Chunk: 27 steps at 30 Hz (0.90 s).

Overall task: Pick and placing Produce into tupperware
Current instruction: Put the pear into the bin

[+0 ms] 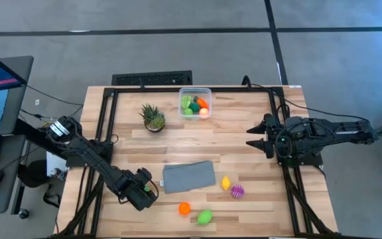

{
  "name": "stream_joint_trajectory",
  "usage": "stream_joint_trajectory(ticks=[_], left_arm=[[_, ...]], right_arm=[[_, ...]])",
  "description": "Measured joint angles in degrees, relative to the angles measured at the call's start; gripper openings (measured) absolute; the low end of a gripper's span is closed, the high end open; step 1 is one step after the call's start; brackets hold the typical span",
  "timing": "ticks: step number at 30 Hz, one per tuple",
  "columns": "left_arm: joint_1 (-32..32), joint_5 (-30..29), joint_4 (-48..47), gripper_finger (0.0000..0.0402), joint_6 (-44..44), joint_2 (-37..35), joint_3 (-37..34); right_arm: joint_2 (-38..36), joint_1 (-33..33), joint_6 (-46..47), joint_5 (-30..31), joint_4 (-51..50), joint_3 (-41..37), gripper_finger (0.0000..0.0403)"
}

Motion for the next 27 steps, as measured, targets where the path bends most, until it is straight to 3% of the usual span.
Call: stream_joint_trajectory(ticks=[16, 27], left_arm=[[1.2, 4.3, -0.4, 0.0349, 5.5, 0.0, 0.0], [2.3, 4.0, 2.2, 0.0349, 5.9, 0.0, -1.3]], right_arm=[[0.0, 0.0, 0.0, 0.0, 0.0, 0.0, 0.0322], [0.0, 0.0, 0.0, 0.0, 0.0, 0.0, 0.0322]])
